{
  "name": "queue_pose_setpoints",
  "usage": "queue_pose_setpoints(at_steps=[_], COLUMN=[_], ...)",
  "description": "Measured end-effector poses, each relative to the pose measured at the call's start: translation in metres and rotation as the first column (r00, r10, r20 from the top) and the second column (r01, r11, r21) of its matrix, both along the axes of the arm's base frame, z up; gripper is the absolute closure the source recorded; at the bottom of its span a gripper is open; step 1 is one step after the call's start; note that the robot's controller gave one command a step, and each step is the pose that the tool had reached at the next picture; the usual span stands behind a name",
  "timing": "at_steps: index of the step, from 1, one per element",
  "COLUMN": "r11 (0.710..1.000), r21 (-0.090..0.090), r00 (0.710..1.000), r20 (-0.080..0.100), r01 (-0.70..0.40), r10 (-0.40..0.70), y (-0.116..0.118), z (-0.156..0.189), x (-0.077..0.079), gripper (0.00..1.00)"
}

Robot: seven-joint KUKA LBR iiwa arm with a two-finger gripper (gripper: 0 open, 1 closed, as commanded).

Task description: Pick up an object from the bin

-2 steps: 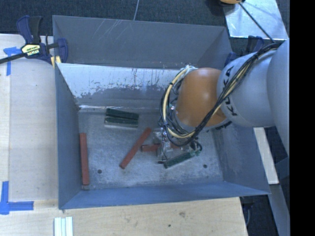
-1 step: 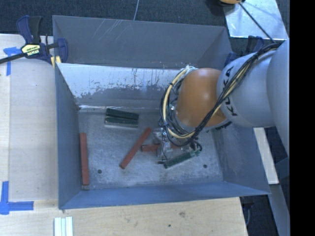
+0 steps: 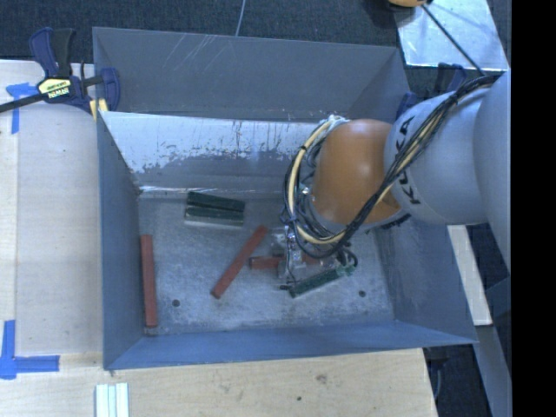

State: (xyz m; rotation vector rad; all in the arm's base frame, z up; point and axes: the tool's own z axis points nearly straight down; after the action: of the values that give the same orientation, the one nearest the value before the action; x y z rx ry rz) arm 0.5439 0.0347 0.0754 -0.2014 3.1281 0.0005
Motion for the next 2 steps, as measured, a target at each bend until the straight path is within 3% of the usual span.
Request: queue_pose_setpoints(at_steps=[1, 2], r11=[1.000, 1.000], r21=[-0.001, -0.001], r00=[1.000, 1.000], r20=[-0.012, -0.007], r01=[0.000, 0.000], r10=[0.000, 0.000], y=[0.000, 0.000], z=[0.016, 0.039], x=[-0.003, -0.001], gripper=[1.00, 1.00])
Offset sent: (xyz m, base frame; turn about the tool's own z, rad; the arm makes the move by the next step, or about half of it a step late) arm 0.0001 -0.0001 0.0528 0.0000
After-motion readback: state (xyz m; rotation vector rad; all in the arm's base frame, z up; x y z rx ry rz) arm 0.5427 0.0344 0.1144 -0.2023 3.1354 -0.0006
